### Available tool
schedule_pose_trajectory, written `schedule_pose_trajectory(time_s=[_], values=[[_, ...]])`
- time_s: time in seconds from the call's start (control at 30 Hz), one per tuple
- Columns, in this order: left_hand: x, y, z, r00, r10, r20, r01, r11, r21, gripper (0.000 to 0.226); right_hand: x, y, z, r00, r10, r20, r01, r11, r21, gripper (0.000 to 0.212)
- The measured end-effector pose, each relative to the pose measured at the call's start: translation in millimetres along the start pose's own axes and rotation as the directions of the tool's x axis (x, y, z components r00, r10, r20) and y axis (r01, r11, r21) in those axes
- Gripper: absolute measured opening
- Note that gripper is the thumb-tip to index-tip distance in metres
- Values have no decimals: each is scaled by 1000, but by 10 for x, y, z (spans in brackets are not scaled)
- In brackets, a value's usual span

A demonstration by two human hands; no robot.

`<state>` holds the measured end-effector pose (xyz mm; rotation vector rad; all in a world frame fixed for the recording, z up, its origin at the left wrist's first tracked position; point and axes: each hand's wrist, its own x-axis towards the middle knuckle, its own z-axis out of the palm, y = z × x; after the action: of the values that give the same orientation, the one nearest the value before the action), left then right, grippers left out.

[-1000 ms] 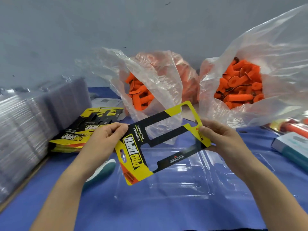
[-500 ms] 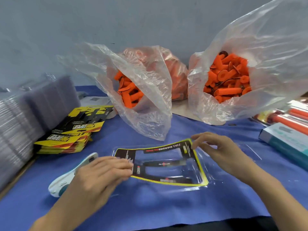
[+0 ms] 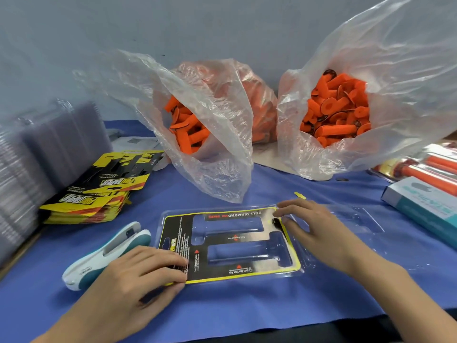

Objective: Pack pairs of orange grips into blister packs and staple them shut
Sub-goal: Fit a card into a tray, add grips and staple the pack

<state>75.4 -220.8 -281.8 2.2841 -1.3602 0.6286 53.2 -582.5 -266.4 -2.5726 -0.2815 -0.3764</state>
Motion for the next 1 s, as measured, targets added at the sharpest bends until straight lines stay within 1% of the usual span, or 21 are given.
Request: schedule_pose_trajectory(time_s=[0.17,0.23,0.3,0.37,0.47,0.6,0.7,0.83,1.0], values=[[14,22,-17,993,-114,-42,112,992,-51,19,-16,23,15,1000,-29,8,30,996,-84,22],[37,42,-17,987,-159,-9,158,985,-63,23,-14,23,20,1000,-26,9,27,994,-103,23],[61,69,-5,983,-173,63,177,983,-58,26,-12,29,29,1000,-26,15,28,992,-119,25],[94,103,13,976,-178,124,185,982,-49,29,-9,42,39,999,-7,39,12,990,-141,29],[191,173,23,975,-169,147,177,984,-37,32,-9,52,55,998,17,67,-5,985,-170,36],[401,289,87,976,-141,168,152,987,-55,32,-14,45,57,995,21,93,-4,983,-182,37],[547,333,152,960,-167,226,187,980,-72,38,-15,35,47,996,15,87,1,984,-177,38],[772,413,223,948,-167,272,206,971,-122,50,-14,-9,61,998,-21,63,33,982,-187,34],[1071,555,431,942,-114,315,177,968,-180,54,-11,-60,57,997,-72,16,74,983,-168,24]])
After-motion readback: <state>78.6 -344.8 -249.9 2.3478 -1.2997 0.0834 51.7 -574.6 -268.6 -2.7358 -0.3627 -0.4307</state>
